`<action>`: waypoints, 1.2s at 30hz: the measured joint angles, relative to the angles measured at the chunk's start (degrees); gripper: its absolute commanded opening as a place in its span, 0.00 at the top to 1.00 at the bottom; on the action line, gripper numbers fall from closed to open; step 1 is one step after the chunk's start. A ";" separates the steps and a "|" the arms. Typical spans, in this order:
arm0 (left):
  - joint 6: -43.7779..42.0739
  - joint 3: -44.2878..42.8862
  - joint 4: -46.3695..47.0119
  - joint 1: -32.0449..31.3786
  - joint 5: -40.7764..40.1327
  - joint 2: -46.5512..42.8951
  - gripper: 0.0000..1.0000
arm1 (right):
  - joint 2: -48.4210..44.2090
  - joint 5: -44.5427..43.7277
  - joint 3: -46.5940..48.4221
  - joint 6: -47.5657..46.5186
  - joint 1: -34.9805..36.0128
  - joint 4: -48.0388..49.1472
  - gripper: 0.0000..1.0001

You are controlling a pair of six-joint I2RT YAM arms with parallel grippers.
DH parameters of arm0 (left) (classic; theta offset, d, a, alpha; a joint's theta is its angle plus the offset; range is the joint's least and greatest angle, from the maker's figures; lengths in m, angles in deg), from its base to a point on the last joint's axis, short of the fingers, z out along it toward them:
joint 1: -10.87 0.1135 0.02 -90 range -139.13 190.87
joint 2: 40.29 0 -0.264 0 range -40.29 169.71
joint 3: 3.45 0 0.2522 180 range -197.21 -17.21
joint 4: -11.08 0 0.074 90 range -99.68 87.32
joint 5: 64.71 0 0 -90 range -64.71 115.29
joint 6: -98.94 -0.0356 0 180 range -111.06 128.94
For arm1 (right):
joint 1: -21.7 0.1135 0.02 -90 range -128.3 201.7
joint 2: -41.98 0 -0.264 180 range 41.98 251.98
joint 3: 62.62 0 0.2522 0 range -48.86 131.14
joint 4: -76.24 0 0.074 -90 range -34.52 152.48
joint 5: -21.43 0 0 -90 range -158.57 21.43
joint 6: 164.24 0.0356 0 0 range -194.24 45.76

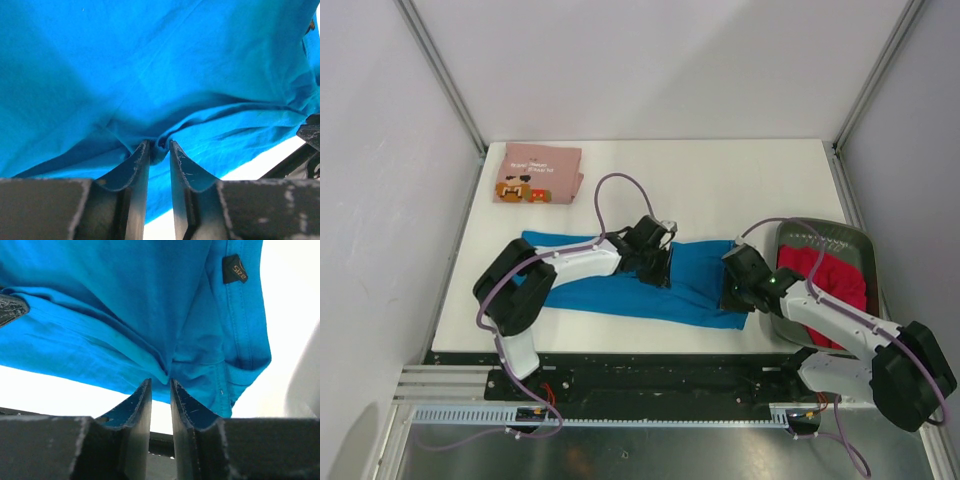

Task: Fold and stack the t-shirts
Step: Fold the other side of the tshirt into a rectangle

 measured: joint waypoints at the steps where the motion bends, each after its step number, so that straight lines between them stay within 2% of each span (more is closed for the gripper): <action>1: -0.07 0.39 0.09 0.00 0.11 -0.26 0.71 | -0.26 -0.02 -0.33 -0.15 0.09 -0.13 0.71; 7: -0.94 3.30 0.26 -0.09 1.20 -3.56 0.71 | -3.19 -0.11 -1.11 -0.85 -0.39 -0.37 0.70; 12: -1.95 5.22 1.38 -0.11 2.49 -5.46 0.71 | -3.02 0.68 -1.11 -2.01 -4.92 1.53 0.70; 18: -2.51 8.61 1.64 -0.17 2.91 -5.99 0.72 | 3.17 1.66 0.33 -3.39 -8.70 5.16 0.70; 25: -2.51 10.01 1.68 -0.20 2.86 -6.32 0.72 | 8.44 1.81 2.86 -3.67 -8.33 8.20 0.71; 36: -2.16 9.99 1.86 -0.20 4.02 -13.75 0.69 | 6.14 2.45 2.99 -3.63 -1.29 5.60 0.71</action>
